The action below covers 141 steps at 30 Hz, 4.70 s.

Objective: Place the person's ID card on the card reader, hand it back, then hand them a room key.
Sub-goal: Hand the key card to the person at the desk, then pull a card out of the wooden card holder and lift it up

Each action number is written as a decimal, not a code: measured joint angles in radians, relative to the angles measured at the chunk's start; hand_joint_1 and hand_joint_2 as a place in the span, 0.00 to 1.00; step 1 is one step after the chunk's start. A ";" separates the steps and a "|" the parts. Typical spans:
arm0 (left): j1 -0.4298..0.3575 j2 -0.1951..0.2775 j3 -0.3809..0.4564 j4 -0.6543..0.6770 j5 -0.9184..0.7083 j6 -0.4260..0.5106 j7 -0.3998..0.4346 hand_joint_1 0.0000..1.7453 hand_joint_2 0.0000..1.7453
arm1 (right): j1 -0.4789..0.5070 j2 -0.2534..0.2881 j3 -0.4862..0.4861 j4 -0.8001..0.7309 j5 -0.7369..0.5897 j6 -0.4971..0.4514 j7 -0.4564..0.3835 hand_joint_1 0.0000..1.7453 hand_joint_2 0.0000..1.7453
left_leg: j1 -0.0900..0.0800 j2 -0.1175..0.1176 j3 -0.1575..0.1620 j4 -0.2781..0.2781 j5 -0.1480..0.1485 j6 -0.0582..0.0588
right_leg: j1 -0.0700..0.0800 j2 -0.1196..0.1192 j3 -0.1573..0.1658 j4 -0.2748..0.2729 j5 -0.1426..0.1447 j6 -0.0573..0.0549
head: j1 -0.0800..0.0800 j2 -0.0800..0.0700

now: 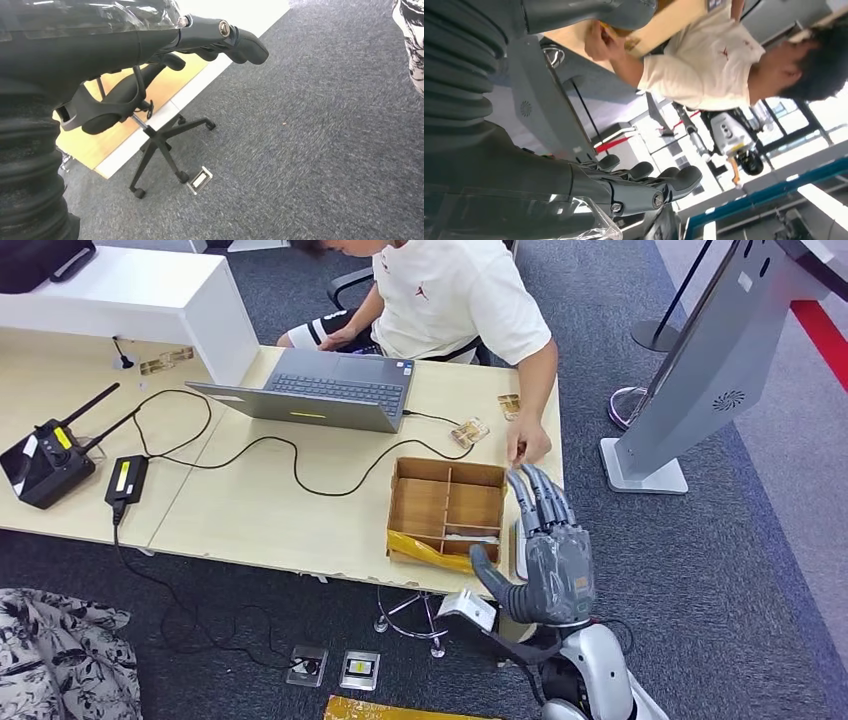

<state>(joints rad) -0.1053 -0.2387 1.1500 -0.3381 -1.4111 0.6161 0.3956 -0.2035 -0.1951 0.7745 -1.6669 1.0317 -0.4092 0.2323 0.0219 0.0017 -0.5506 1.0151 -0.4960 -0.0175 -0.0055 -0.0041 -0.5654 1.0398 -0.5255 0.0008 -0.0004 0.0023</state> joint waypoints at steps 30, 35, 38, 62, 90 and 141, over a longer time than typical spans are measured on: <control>-0.013 -0.006 0.057 -0.025 0.032 0.000 -0.029 0.00 1.00 | -0.152 0.129 0.173 0.302 0.071 0.189 0.102 0.00 1.00 | 0.000 -0.001 -0.001 0.000 0.001 0.000 | 0.000 -0.001 0.000 0.000 0.000 0.000 | 0.000 0.000; -0.017 -0.006 0.080 -0.025 0.036 0.000 -0.039 0.00 1.00 | -0.188 0.162 0.173 0.377 0.056 0.215 0.124 0.00 1.00 | 0.000 -0.002 -0.001 0.000 0.001 0.000 | 0.000 -0.001 0.001 0.000 0.000 0.000 | 0.000 0.000; -0.018 -0.006 0.095 -0.025 0.036 0.000 -0.041 0.00 1.00 | -0.199 0.176 0.172 0.409 0.053 0.228 0.133 0.00 1.00 | 0.000 -0.002 -0.001 0.000 0.001 0.000 | 0.000 -0.001 0.000 0.000 0.000 0.000 | 0.000 0.000; -0.025 -0.006 0.175 -0.033 -0.004 0.000 -0.077 0.00 1.00 | -0.223 0.172 0.099 0.501 0.071 0.219 0.224 0.00 1.00 | -0.001 -0.002 0.000 0.000 0.001 0.000 | 0.000 -0.001 0.000 0.000 0.000 0.000 | 0.000 0.000; -0.029 -0.003 0.184 -0.033 -0.030 0.000 -0.072 0.00 1.00 | -0.165 0.144 0.072 0.482 0.117 0.230 0.188 0.27 1.00 | -0.001 -0.002 0.000 0.000 0.001 0.000 | 0.000 -0.001 0.001 0.000 0.000 0.000 | 0.000 0.000; -0.033 -0.006 0.207 -0.033 -0.028 0.000 -0.061 0.00 1.00 | -0.171 0.162 0.084 0.515 0.187 0.283 0.217 0.40 1.00 | -0.001 -0.002 0.000 0.000 0.001 0.000 | 0.000 -0.001 0.001 0.000 0.000 0.000 | 0.000 0.000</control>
<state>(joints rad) -0.1385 -0.2449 1.3573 -0.3708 -1.4390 0.6161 0.3350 -0.3743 -0.0332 0.8583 -1.1519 1.2185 -0.1262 0.4498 0.0213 -0.0001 -0.5505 1.0152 -0.4950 -0.0173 -0.0059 -0.0049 -0.5643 1.0401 -0.5254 0.0009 -0.0004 0.0023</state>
